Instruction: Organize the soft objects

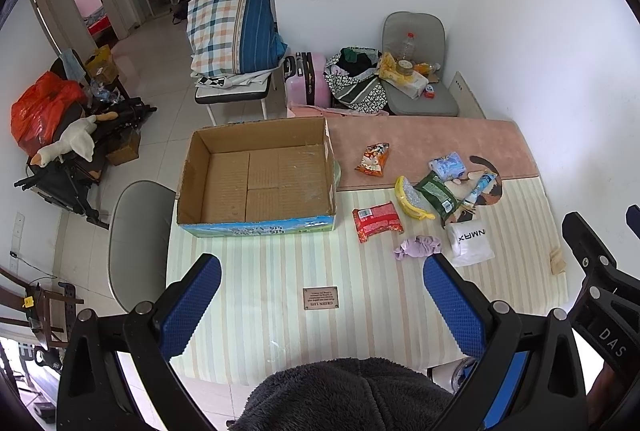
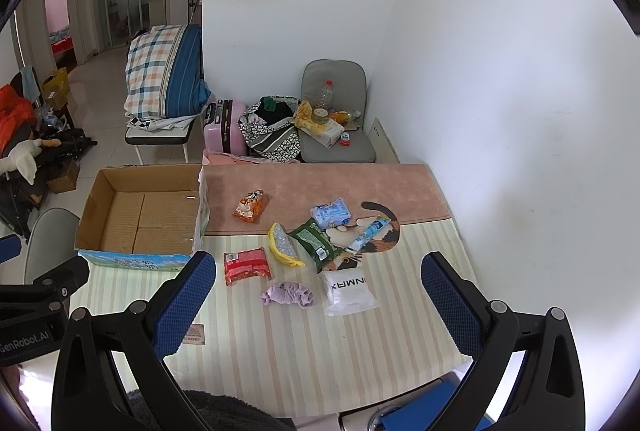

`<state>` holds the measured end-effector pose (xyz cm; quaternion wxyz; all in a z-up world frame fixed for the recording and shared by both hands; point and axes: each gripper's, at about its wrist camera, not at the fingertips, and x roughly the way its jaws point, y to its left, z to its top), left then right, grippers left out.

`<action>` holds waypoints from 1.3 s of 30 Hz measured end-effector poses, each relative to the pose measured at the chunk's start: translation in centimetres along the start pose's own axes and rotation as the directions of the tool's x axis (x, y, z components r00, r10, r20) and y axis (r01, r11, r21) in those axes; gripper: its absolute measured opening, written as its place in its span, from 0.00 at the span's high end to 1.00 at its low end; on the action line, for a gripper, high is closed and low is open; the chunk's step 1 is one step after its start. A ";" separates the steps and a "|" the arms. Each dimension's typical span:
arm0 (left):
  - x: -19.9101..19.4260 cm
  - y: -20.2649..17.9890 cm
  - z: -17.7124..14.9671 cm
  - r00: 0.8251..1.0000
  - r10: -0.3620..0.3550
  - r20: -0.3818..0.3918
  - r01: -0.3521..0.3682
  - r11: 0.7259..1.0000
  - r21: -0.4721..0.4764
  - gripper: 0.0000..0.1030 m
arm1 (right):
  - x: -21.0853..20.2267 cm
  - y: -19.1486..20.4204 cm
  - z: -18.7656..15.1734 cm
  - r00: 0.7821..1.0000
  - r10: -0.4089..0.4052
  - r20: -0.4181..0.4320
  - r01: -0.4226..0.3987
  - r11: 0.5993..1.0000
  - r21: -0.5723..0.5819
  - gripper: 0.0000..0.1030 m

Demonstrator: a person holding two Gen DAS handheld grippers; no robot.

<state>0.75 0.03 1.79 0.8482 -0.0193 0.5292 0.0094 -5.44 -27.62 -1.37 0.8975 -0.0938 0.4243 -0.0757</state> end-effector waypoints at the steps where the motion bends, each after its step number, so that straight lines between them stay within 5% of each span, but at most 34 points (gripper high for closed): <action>1: 0.1 0.1 0.1 1.000 -0.002 -0.002 0.002 1.000 -0.002 0.00 | 0.3 0.3 0.0 1.000 0.001 0.000 -0.001 1.000 -0.001 0.00; 12: 7.2 -2.2 4.2 0.999 0.013 -0.031 -0.011 0.997 0.072 0.00 | 8.2 -2.7 1.4 0.993 0.032 -0.118 -0.020 0.995 0.102 0.00; 16: 13.8 -4.0 6.4 0.989 -0.022 -0.146 0.034 0.996 0.085 0.00 | 15.8 -3.9 1.7 0.975 0.081 -0.208 -0.043 0.983 0.180 0.00; 18: 18.0 -5.0 7.6 0.970 -0.076 -0.231 0.092 0.994 0.061 0.00 | 20.2 -4.3 1.7 0.961 0.122 -0.250 -0.066 0.973 0.222 0.00; 19: 19.9 -5.7 8.1 0.961 -0.081 -0.264 0.098 0.994 0.051 0.00 | 22.4 -4.7 2.8 0.968 0.156 -0.198 -0.103 0.962 0.254 0.00; 23: 28.5 -9.3 10.0 0.909 -0.119 -0.399 0.131 0.991 0.003 0.04 | 33.4 -7.2 3.0 0.940 0.183 -0.287 -0.085 0.942 0.324 0.00; 30: 39.2 -16.4 12.1 0.785 -0.229 -0.576 0.210 0.972 -0.100 0.13 | 50.3 -13.2 -1.0 0.830 0.234 -0.506 0.020 0.894 0.447 0.00; 34: 44.7 -20.7 12.2 0.697 -0.284 -0.659 0.234 0.958 -0.166 0.13 | 55.8 -14.7 -3.6 0.754 0.302 -0.584 0.034 0.870 0.493 0.00; 39: 50.9 -24.1 10.2 0.577 -0.352 -0.737 0.190 0.935 -0.298 0.13 | 60.7 -15.8 -3.4 0.704 0.395 -0.590 0.004 0.828 0.560 0.00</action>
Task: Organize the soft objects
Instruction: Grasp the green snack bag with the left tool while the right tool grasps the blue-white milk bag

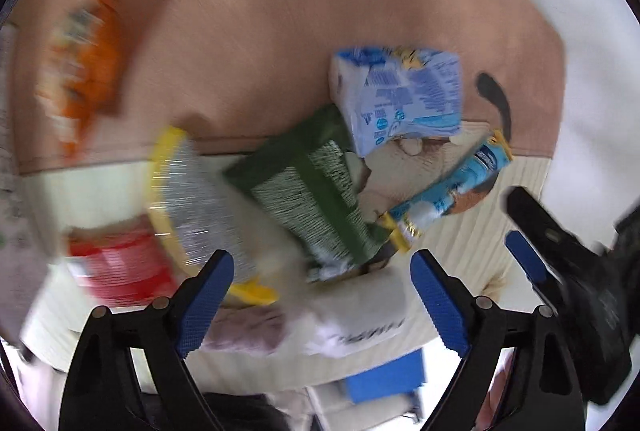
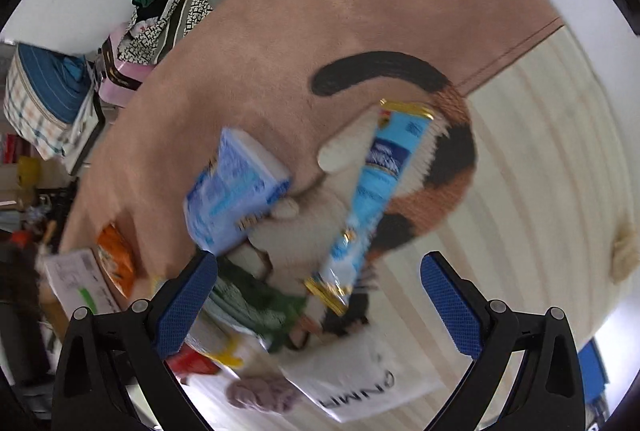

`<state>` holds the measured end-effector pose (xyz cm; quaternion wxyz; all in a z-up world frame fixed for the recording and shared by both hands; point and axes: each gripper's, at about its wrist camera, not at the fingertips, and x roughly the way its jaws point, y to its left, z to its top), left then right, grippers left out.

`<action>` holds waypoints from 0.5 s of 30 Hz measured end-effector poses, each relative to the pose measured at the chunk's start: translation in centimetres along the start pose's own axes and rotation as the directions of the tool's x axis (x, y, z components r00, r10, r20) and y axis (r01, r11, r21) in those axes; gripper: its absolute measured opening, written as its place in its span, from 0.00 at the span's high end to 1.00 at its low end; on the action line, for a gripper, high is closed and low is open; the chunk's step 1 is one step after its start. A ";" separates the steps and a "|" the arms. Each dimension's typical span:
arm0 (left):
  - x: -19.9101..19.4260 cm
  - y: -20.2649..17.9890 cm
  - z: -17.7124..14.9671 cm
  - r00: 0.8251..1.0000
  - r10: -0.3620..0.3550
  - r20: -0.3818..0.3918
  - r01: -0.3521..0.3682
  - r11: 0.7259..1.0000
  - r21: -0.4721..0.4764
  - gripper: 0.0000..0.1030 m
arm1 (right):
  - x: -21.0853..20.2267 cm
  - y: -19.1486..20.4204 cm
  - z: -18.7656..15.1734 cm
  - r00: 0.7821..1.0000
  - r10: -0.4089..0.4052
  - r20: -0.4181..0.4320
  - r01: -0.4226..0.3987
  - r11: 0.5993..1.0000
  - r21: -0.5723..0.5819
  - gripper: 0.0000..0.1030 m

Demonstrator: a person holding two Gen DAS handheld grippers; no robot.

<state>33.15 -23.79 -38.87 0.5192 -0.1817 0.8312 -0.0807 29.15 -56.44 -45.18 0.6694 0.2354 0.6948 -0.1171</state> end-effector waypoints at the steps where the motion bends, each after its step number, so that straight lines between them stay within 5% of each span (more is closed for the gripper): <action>1: 1.4 -0.1 0.6 0.999 -0.016 -0.029 0.015 0.999 -0.029 0.13 | 0.2 0.0 0.2 1.000 0.001 -0.010 -0.002 1.000 -0.001 0.00; 4: 4.2 0.1 1.7 0.997 0.002 -0.071 -0.007 0.997 -0.071 0.19 | 0.8 0.6 1.0 0.998 0.030 -0.058 -0.031 0.999 -0.009 0.00; 5: 4.9 0.2 1.9 0.997 0.040 -0.069 -0.044 0.997 -0.067 0.38 | 1.0 1.0 1.3 0.997 0.032 -0.070 -0.033 0.999 -0.012 0.00; 8: 4.5 0.2 1.3 0.994 0.100 -0.033 -0.101 0.995 -0.013 0.58 | 2.1 2.5 2.3 0.994 0.038 -0.099 -0.040 0.999 -0.020 0.00; 12: 2.7 1.1 0.4 0.968 0.243 0.063 -0.246 0.969 0.039 0.60 | 5.1 5.0 3.7 0.984 0.071 -0.163 -0.066 0.997 0.033 0.00; 15: 2.2 2.5 0.6 0.966 0.250 0.063 -0.252 0.968 0.025 0.60 | 8.1 6.7 4.4 0.974 0.069 -0.217 -0.052 0.995 0.082 0.05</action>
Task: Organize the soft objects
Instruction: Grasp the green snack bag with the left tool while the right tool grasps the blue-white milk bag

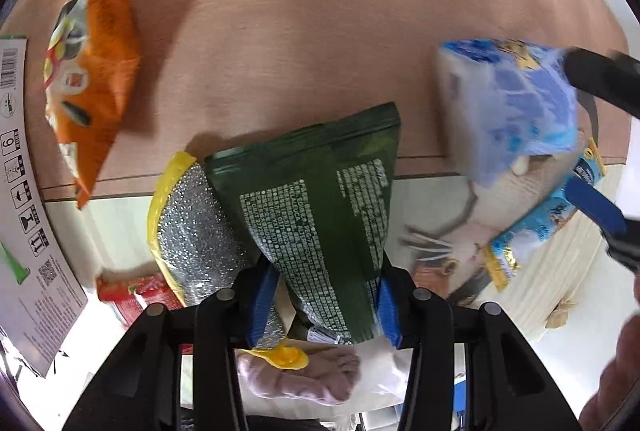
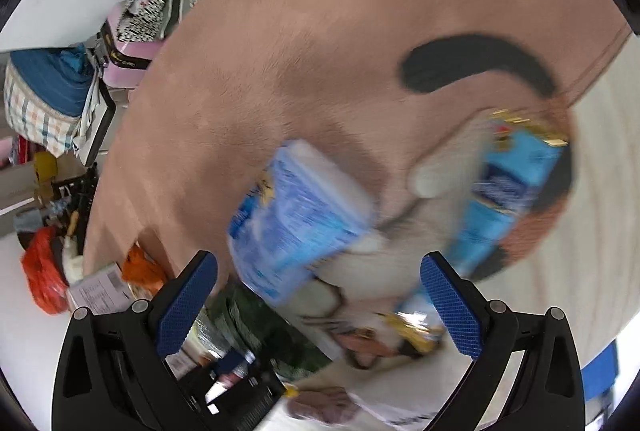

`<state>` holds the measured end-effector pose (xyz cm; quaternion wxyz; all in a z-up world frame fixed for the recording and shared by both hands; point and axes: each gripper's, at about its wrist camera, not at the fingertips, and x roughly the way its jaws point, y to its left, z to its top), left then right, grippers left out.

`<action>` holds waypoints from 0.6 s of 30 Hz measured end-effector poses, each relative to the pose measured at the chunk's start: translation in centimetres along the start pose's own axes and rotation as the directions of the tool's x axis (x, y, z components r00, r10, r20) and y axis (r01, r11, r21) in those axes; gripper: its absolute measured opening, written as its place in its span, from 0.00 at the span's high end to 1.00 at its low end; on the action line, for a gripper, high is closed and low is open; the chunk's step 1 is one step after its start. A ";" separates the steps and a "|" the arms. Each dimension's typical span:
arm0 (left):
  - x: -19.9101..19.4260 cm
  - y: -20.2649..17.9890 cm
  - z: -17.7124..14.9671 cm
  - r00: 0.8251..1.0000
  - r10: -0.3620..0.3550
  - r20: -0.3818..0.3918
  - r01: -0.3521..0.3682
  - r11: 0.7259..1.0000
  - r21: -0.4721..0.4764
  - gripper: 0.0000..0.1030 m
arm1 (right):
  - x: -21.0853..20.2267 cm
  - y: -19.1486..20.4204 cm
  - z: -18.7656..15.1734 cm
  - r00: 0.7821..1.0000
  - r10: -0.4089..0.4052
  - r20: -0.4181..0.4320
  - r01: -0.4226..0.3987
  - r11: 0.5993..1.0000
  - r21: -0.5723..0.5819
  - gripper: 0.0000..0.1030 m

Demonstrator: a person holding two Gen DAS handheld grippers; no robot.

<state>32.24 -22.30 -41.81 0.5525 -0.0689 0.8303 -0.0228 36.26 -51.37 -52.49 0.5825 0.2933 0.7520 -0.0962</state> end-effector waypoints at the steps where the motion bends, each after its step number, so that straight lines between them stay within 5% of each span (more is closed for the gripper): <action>1: -0.1 0.5 0.1 1.000 0.005 0.001 -0.005 1.000 -0.005 0.60 | 0.8 0.6 0.2 1.000 -0.023 -0.010 0.024 1.000 0.003 0.08; 3: -0.1 0.9 0.3 1.000 0.012 0.007 -0.012 1.000 -0.003 0.59 | 2.1 1.6 0.3 0.997 -0.066 -0.028 0.066 0.998 -0.012 0.31; 6: 0.0 1.2 0.6 1.000 0.021 0.013 -0.022 1.000 0.018 0.58 | 2.7 3.5 -0.4 0.994 -0.108 -0.031 0.103 0.985 -0.136 0.46; 10: -0.5 1.4 1.3 1.000 0.020 0.006 -0.021 0.998 0.055 0.58 | 3.1 6.5 -3.3 0.941 -0.340 -0.005 0.299 0.835 -0.461 0.54; 12: -0.2 1.3 2.5 1.000 0.002 -0.002 -0.002 0.999 0.050 0.58 | 3.2 6.9 -4.7 0.903 -0.428 0.028 0.371 0.749 -0.549 0.53; 13: -0.2 1.4 2.7 1.000 -0.009 -0.005 0.009 0.999 0.041 0.58 | 3.0 7.0 -4.9 0.900 -0.433 0.043 0.382 0.739 -0.555 0.53; 15: 0.1 1.8 3.1 0.999 -0.039 -0.010 0.039 0.999 0.012 0.57 | 1.7 6.8 -4.8 0.919 -0.388 0.064 0.364 0.778 -0.513 0.37; 18: 0.7 1.6 3.8 0.992 -0.122 -0.016 0.121 0.991 -0.058 0.49 | 0.0 5.7 -3.8 0.962 -0.266 0.068 0.272 0.892 -0.361 0.26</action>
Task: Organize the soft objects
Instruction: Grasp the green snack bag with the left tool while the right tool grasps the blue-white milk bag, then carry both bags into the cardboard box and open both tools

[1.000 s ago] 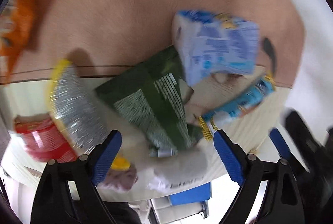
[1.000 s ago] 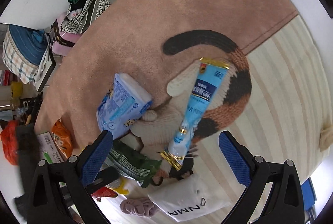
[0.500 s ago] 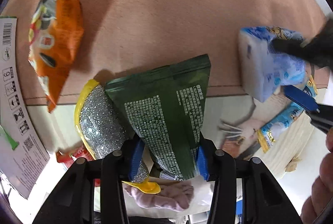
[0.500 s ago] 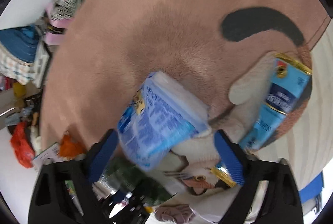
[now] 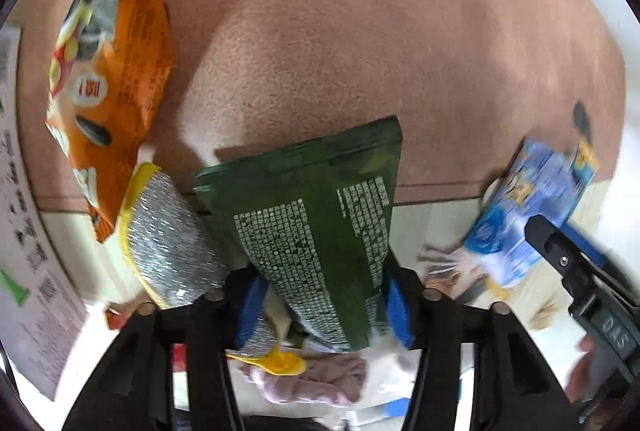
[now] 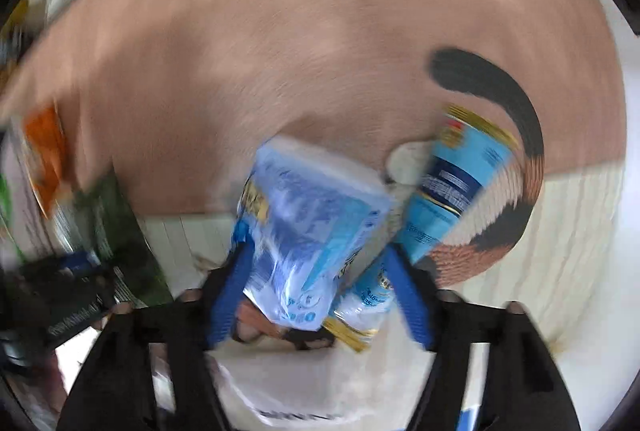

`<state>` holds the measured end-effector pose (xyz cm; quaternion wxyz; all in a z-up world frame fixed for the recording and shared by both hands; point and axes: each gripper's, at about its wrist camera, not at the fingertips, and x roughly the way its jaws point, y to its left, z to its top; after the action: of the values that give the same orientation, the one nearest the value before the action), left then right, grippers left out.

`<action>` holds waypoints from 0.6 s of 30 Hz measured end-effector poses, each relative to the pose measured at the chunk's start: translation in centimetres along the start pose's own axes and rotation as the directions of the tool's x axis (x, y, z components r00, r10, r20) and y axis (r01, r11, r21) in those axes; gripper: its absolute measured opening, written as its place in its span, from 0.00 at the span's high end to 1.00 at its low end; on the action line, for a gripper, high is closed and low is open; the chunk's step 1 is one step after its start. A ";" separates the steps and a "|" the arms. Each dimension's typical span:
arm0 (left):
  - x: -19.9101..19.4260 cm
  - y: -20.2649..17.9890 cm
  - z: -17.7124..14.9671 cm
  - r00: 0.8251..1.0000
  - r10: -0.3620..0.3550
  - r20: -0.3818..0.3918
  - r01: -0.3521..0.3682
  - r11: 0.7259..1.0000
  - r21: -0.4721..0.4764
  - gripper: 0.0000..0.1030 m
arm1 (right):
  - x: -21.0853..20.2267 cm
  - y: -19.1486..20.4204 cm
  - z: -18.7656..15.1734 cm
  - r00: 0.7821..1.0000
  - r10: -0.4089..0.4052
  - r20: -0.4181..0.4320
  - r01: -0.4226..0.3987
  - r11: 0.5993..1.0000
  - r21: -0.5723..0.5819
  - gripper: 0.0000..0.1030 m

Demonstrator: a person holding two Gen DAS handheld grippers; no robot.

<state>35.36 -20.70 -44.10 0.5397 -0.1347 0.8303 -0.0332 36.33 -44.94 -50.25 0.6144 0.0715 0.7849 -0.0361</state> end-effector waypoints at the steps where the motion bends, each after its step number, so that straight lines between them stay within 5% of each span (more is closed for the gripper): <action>1: -0.1 0.4 0.1 0.999 -0.046 -0.007 0.046 0.998 -0.031 0.48 | 0.0 -0.3 0.2 0.999 0.039 0.002 -0.039 0.998 0.047 0.26; 4: -0.1 1.1 0.3 0.993 -0.120 -0.010 0.119 0.990 -0.082 0.48 | 0.6 0.2 0.7 0.993 0.118 -0.002 -0.116 0.985 0.130 0.26; 7: -0.2 0.4 0.3 0.998 -0.062 0.014 0.062 0.997 -0.036 0.48 | 0.6 1.3 1.2 0.993 0.114 0.006 -0.114 0.984 0.137 0.30; 12: -1.5 -2.1 0.1 0.994 0.049 0.094 -0.056 0.996 0.071 0.68 | -0.2 4.2 1.1 0.997 0.057 0.055 -0.063 0.989 0.131 0.65; 18: -6.3 -3.3 -1.9 0.974 0.091 0.206 -0.127 0.978 0.167 0.72 | -5.3 8.1 -1.4 0.993 0.061 0.098 -0.069 0.995 0.071 0.70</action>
<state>36.66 -22.46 -37.07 0.6302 -0.0426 0.7726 -0.0643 37.50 -37.10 -44.52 0.6492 0.1181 0.7498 -0.0488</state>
